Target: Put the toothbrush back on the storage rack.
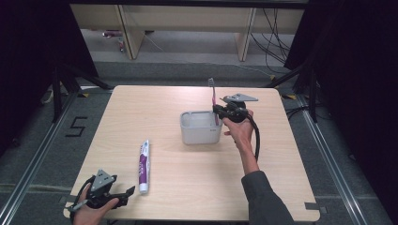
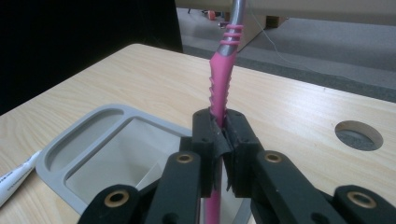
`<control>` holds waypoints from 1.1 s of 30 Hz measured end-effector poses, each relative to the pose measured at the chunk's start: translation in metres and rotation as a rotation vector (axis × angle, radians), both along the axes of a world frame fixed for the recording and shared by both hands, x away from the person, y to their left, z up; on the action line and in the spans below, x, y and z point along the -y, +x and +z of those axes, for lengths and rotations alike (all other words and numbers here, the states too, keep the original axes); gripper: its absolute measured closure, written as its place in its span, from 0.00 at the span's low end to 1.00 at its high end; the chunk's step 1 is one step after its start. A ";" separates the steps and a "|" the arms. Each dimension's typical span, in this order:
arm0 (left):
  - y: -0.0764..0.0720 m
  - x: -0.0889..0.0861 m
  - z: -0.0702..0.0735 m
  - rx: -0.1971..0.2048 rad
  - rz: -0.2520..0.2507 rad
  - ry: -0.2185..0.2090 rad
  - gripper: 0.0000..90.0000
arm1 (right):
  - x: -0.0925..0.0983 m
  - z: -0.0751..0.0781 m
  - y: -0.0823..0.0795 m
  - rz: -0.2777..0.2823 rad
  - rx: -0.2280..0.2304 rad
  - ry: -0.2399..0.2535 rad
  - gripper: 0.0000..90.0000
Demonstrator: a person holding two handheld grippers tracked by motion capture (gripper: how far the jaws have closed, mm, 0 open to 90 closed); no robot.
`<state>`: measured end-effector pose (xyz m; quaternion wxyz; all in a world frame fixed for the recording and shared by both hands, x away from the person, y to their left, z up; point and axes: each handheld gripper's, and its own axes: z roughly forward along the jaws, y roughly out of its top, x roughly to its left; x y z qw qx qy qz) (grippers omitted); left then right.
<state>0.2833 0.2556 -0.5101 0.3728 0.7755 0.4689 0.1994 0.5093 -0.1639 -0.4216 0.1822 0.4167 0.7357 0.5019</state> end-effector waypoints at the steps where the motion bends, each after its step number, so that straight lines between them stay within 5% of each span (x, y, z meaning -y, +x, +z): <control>1: 0.000 0.000 0.000 0.000 0.000 0.000 0.19 | 0.000 0.000 0.000 0.000 0.000 0.000 0.93; 3: 0.000 0.000 0.000 -0.006 0.002 0.002 0.19 | 0.000 -0.002 0.001 0.013 0.018 -0.011 0.93; 4: 0.000 0.003 -0.002 0.012 0.019 -0.042 0.19 | -0.001 -0.003 -0.001 0.006 -0.006 0.005 0.93; 7: 0.000 0.003 -0.002 0.014 0.018 -0.045 0.19 | -0.001 -0.006 -0.002 0.008 -0.019 0.007 0.93; 31: 0.000 0.003 -0.001 0.011 0.016 -0.042 0.19 | 0.002 -0.013 -0.003 0.020 -0.008 -0.015 0.92; 33: 0.000 0.000 0.000 0.001 -0.003 -0.012 0.19 | 0.002 -0.012 -0.004 0.014 -0.019 -0.014 0.91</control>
